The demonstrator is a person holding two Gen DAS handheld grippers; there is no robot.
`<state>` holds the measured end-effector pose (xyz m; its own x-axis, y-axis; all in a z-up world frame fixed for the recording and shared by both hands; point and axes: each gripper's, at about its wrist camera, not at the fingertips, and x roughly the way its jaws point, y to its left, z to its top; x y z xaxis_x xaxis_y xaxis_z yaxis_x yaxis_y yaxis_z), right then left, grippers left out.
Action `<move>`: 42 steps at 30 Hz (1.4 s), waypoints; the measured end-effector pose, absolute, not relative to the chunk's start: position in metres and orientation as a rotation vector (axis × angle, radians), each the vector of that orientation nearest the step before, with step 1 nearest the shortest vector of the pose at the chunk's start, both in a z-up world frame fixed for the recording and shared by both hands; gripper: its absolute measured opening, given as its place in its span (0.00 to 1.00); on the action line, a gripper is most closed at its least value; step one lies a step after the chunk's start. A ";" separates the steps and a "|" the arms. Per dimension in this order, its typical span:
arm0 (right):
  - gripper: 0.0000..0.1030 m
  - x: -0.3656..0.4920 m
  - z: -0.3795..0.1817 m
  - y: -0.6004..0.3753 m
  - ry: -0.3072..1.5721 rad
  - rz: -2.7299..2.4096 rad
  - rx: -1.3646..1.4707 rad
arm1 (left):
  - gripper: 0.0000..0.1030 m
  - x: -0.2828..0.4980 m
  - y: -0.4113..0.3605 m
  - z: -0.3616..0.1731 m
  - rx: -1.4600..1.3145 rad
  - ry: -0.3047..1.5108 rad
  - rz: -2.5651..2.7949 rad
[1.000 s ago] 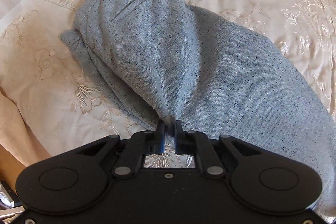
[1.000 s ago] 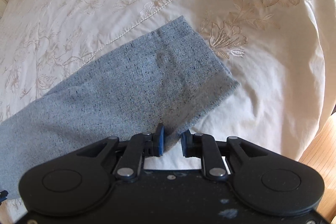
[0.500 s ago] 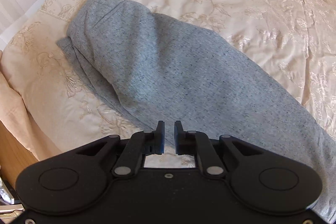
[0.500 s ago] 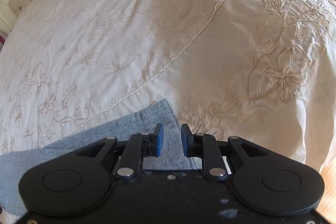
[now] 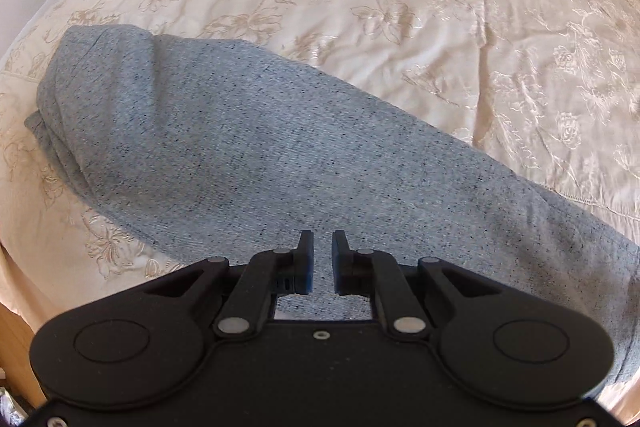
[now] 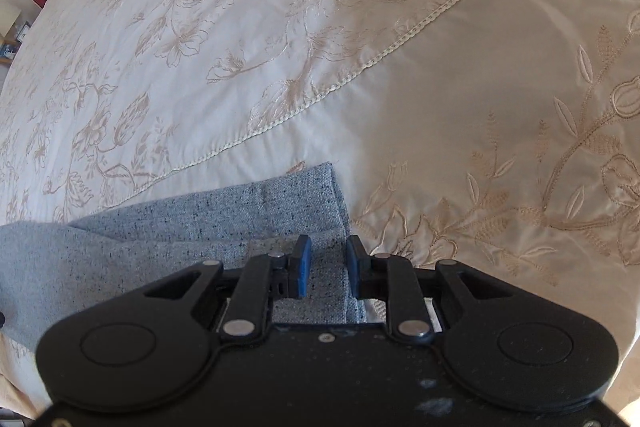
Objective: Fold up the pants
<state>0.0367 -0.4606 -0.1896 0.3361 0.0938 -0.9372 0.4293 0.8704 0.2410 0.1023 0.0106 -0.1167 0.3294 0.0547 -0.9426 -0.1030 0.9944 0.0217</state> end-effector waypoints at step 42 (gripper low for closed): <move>0.15 -0.001 -0.148 -0.416 1.090 -0.322 0.369 | 0.18 0.122 -0.023 -0.138 0.091 1.320 -0.078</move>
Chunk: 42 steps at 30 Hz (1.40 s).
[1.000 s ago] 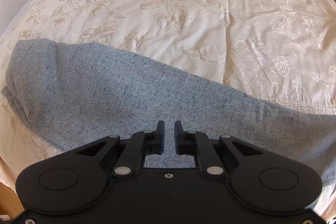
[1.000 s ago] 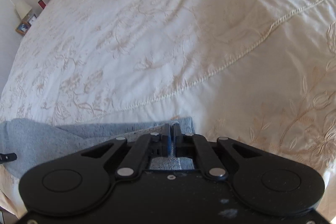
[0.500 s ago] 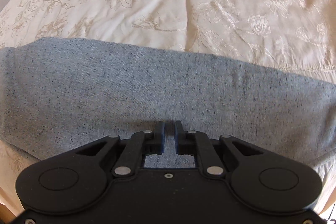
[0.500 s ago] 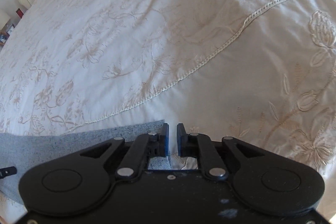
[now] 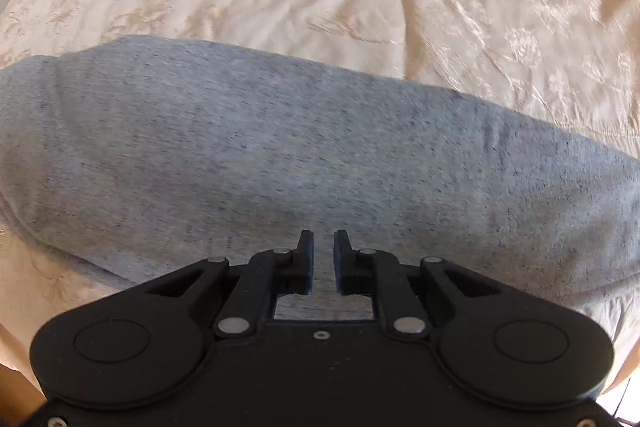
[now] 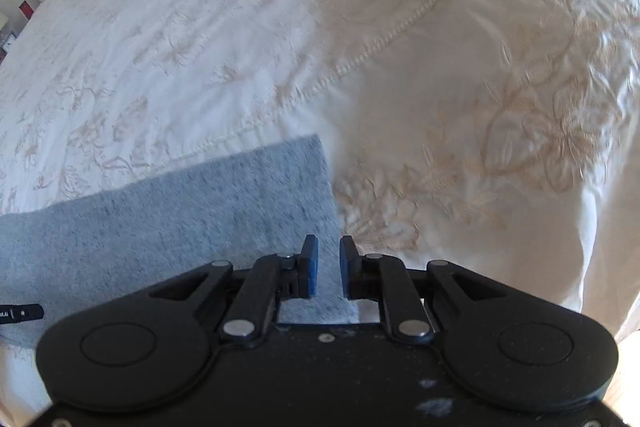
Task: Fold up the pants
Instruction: 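Grasp the folded trouser edge with the left gripper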
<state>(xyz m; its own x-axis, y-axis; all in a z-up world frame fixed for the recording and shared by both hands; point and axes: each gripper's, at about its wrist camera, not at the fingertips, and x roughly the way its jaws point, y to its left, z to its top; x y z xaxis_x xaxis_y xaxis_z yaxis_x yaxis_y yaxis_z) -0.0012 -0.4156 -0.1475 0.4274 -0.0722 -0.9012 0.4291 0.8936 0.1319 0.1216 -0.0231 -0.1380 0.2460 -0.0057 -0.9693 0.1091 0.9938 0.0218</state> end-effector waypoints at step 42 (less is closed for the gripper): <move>0.24 0.115 -0.133 0.133 1.215 0.349 0.134 | 0.28 0.262 0.408 -0.172 -0.031 1.353 0.027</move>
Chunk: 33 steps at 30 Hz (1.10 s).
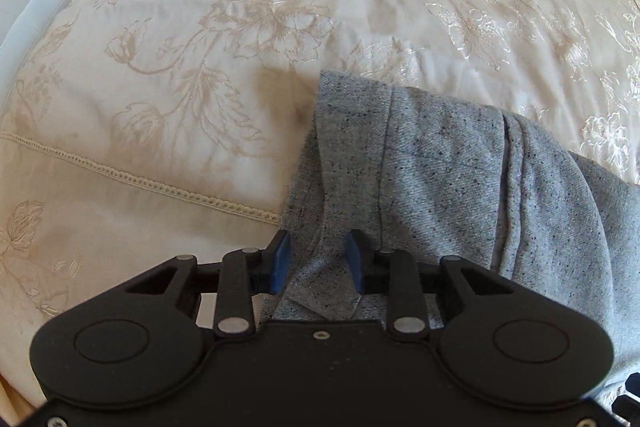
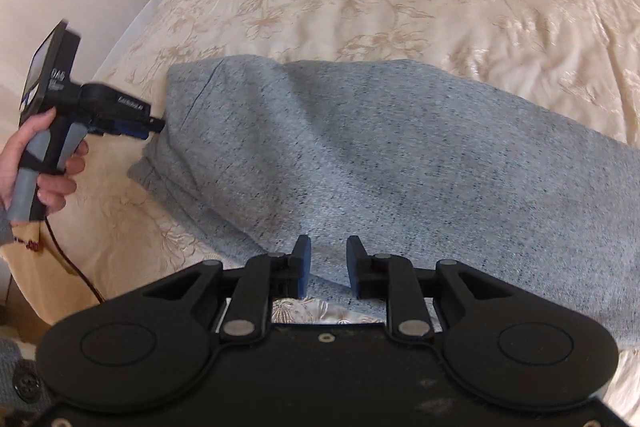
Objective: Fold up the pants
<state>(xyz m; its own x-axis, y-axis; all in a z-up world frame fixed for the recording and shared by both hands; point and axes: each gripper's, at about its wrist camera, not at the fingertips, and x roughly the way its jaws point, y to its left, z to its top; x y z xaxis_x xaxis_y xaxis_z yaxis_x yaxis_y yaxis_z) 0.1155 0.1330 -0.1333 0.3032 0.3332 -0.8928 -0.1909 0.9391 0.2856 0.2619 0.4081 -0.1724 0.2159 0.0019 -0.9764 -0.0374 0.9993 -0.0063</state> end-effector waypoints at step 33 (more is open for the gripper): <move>0.05 0.110 -0.171 0.205 1.240 0.520 -0.227 | 0.00 0.230 0.444 -0.122 -0.082 1.495 0.041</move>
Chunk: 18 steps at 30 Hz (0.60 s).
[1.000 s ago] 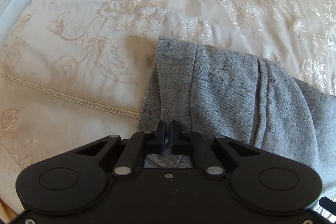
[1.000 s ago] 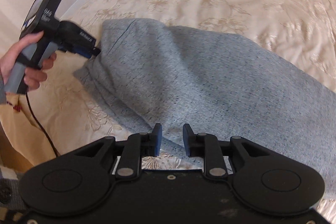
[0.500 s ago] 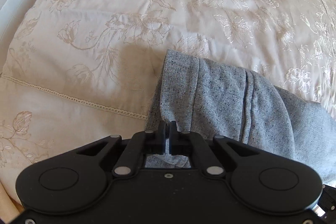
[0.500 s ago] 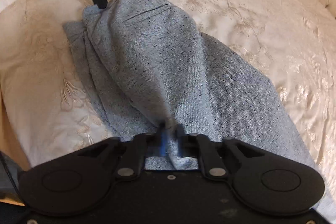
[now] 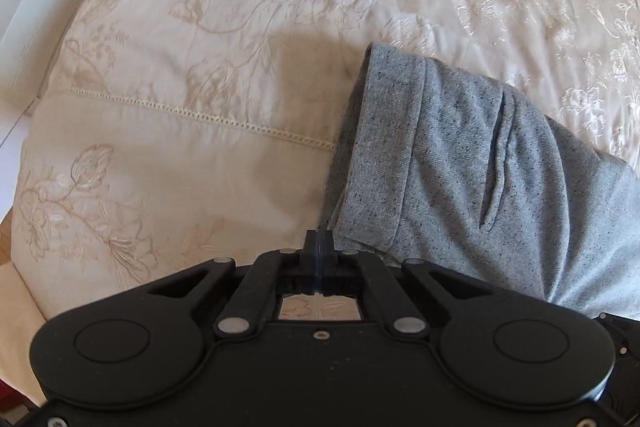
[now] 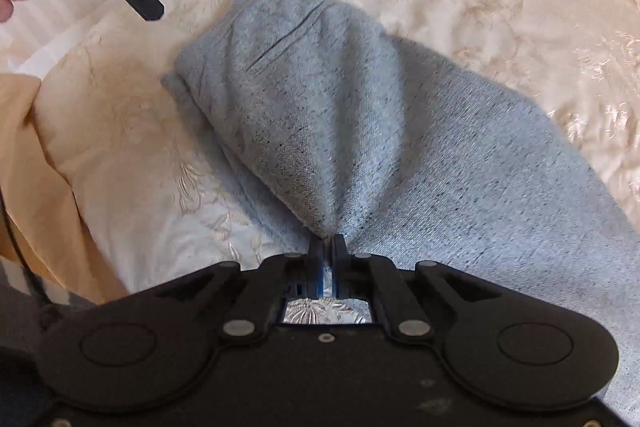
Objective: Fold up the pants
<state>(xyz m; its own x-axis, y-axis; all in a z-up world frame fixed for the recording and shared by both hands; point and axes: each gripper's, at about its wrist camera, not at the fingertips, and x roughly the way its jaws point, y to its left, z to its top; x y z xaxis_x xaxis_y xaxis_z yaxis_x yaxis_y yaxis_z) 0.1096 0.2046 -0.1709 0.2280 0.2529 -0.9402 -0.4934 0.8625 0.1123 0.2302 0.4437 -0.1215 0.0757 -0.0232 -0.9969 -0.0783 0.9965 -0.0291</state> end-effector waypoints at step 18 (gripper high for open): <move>0.06 0.080 -0.170 0.189 1.317 0.555 -0.110 | 0.14 0.251 0.261 -0.172 0.129 1.418 -0.258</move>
